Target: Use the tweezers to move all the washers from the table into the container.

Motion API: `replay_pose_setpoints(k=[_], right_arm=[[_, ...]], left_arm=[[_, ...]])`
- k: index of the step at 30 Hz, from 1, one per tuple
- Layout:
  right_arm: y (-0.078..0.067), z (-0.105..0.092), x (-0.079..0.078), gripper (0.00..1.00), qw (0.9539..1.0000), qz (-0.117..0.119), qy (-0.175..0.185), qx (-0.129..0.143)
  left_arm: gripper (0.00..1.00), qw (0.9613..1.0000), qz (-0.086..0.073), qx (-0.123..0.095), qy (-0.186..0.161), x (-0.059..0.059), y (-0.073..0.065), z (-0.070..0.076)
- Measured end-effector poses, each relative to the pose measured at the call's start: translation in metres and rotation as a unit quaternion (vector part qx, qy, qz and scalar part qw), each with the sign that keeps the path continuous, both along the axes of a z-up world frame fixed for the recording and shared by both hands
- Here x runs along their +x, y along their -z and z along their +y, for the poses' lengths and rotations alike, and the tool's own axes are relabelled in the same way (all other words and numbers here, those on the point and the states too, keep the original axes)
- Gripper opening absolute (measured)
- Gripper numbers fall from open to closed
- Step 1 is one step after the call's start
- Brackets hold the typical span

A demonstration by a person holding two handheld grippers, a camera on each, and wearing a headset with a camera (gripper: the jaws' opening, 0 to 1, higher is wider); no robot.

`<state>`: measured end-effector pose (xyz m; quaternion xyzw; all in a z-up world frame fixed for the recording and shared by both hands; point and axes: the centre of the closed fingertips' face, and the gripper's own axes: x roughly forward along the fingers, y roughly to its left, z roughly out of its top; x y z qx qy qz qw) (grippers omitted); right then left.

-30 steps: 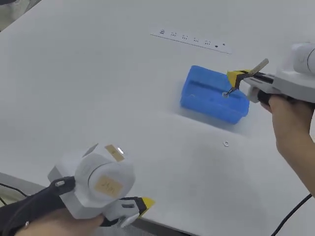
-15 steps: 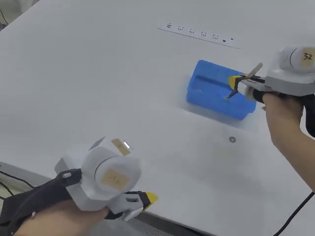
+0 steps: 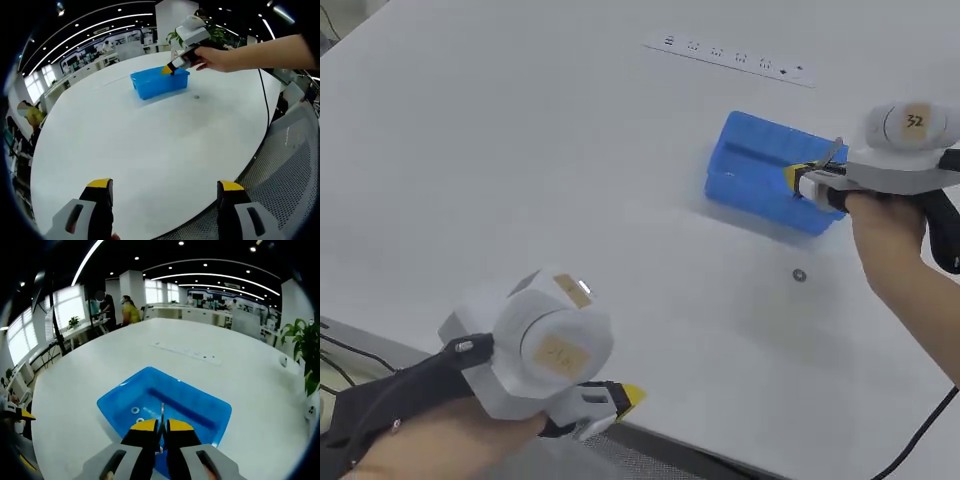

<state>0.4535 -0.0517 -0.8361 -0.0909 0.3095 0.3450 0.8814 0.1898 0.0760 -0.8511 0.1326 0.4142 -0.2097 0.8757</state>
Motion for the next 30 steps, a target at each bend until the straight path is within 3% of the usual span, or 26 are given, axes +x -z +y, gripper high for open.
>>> replay_pose_setpoints(k=[16, 19, 23, 30], right_arm=[[-0.001, -0.005, -0.002, 0.04, 0.9997, -0.005, 0.014, 0.020], [-0.012, -0.006, -0.002, 0.04, 0.9991, -0.008, 0.019, 0.038], [-0.028, -0.009, -0.001, 0.04, 0.9987, -0.033, 0.014, 0.035], [-0.063, -0.015, -0.009, 0.04, 0.9961, -0.063, 0.014, 0.061]], left_arm=[[0.86, 1.0000, 0.004, 0.003, 0.002, -0.001, 0.001, 0.000], [0.86, 1.0000, 0.004, 0.004, 0.004, -0.001, 0.002, 0.000], [0.86, 1.0000, 0.004, 0.004, 0.005, -0.001, 0.002, -0.001], [0.86, 1.0000, 0.005, 0.004, 0.007, -0.002, 0.002, -0.001]])
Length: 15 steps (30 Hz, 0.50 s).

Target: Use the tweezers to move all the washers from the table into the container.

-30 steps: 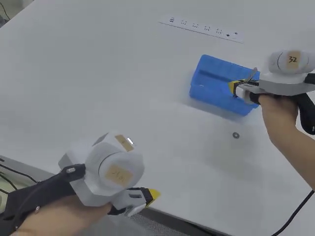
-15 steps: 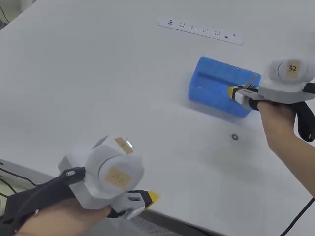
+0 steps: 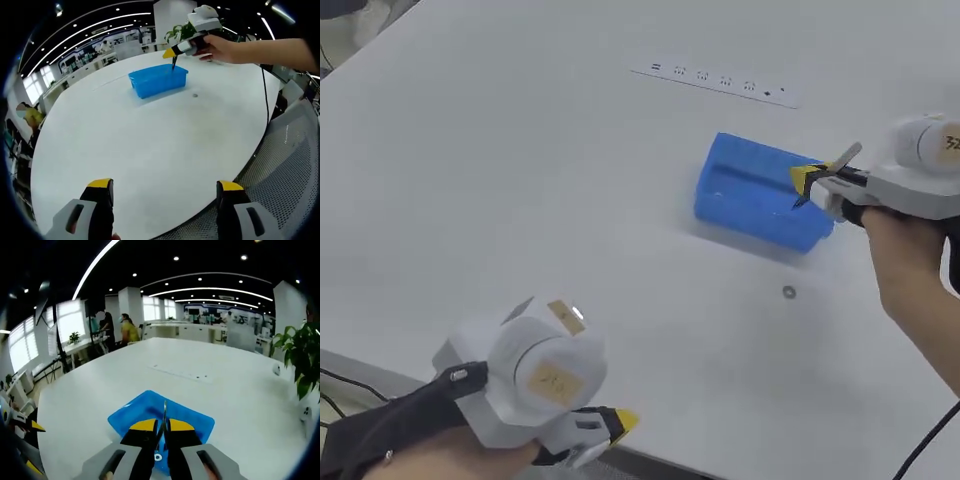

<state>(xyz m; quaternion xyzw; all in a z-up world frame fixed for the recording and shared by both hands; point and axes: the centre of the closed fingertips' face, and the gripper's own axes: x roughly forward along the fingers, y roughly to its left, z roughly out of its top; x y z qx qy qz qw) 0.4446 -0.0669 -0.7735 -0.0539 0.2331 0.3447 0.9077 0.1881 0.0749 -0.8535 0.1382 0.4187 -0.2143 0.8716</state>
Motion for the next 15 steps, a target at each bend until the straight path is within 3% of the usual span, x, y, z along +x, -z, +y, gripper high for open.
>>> replay_pose_setpoints(k=[8, 15], right_arm=[[-0.018, -0.002, -0.027, 0.03, 0.9995, -0.007, -0.011, 0.028], [-0.005, -0.008, -0.053, 0.04, 0.9991, 0.012, 0.001, 0.042]], left_arm=[[0.86, 1.0000, -0.001, 0.000, 0.000, 0.000, 0.000, 0.000], [0.86, 1.0000, -0.002, 0.000, -0.002, 0.001, 0.000, 0.001]])
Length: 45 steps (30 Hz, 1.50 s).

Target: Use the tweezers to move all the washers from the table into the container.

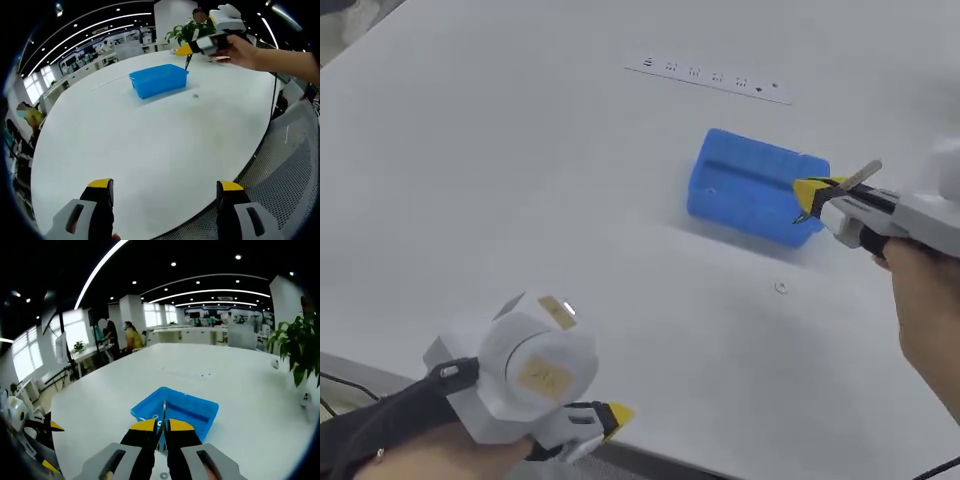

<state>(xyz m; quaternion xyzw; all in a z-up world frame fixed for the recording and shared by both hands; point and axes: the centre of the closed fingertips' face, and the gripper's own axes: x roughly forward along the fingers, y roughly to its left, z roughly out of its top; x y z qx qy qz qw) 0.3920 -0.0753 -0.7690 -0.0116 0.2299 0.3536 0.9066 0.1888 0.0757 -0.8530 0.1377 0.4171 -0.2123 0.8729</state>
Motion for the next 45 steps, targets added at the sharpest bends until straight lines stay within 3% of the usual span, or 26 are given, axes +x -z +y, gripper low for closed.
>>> replay_pose_setpoints(k=[7, 17, 45], right_arm=[[0.030, -0.008, -0.018, 0.04, 0.9994, 0.026, 0.021, -0.008], [0.063, -0.017, -0.017, 0.04, 0.9973, 0.057, 0.034, -0.032], [0.068, -0.017, -0.011, 0.04, 0.9966, 0.067, 0.041, -0.025]], left_arm=[[0.86, 1.0000, 0.002, 0.001, 0.001, -0.001, 0.001, 0.000], [0.86, 1.0000, 0.003, 0.001, 0.001, -0.001, 0.001, 0.000], [0.85, 1.0000, 0.007, 0.005, 0.002, -0.002, 0.002, 0.000]])
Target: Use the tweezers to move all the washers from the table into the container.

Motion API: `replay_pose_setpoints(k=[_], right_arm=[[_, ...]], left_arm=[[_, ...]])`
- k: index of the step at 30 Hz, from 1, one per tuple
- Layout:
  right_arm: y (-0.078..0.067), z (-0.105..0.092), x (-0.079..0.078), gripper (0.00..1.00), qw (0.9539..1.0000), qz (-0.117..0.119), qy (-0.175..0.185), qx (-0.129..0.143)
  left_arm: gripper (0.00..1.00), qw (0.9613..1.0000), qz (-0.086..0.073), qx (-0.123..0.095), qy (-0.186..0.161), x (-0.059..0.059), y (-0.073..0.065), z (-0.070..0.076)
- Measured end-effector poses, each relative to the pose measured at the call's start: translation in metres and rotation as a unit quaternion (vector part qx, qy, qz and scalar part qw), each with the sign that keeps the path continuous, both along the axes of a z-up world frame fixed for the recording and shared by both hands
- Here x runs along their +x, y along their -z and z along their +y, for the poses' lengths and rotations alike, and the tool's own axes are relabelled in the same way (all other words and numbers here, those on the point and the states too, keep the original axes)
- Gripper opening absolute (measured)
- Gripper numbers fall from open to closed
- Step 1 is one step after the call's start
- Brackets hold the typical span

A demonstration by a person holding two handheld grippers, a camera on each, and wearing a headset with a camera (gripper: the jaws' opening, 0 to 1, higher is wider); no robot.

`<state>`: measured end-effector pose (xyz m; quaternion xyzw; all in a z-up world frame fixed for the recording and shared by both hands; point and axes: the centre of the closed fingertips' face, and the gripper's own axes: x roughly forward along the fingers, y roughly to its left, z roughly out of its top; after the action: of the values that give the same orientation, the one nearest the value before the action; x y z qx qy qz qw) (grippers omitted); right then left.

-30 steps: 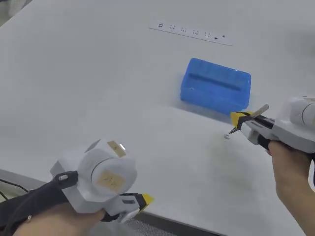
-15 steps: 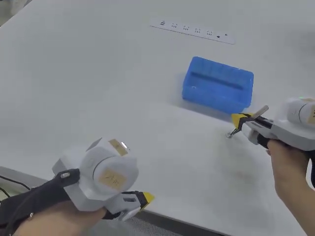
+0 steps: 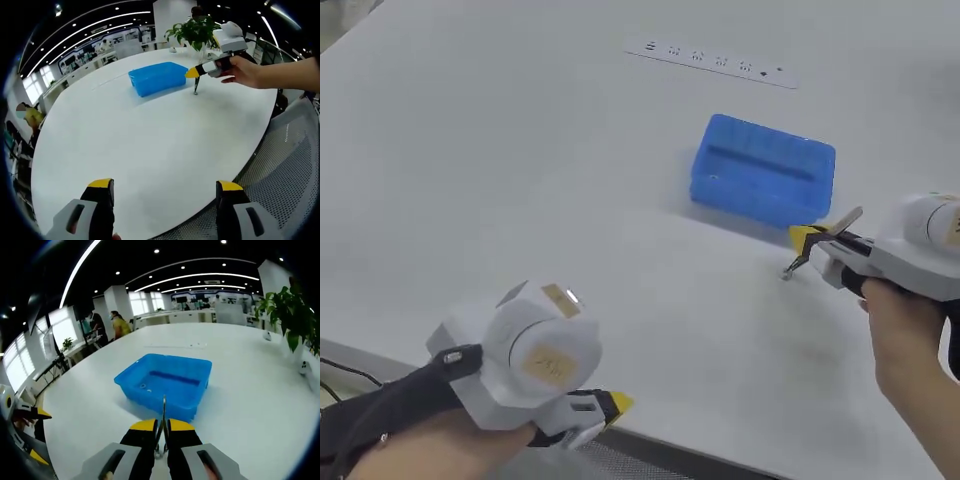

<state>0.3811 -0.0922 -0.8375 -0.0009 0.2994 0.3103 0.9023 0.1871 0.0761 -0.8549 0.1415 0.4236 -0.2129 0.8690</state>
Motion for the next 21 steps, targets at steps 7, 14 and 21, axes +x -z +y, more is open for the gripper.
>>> replay_pose_setpoints(k=[7, 14, 21], right_arm=[[0.0008, -0.0011, -0.0034, 0.04, 1.0000, -0.005, 0.000, 0.004], [0.0025, -0.0002, -0.0071, 0.03, 0.9996, -0.007, -0.021, -0.019], [0.0019, 0.0003, -0.0036, 0.03, 0.9995, 0.018, -0.022, -0.014]], left_arm=[[0.85, 1.0000, 0.000, 0.000, -0.001, 0.0000, -0.0002, -0.0002], [0.85, 1.0000, 0.000, 0.001, 0.003, -0.0006, 0.0004, -0.0010], [0.85, 1.0000, -0.002, 0.001, 0.003, 0.0000, -0.0001, -0.0008]])
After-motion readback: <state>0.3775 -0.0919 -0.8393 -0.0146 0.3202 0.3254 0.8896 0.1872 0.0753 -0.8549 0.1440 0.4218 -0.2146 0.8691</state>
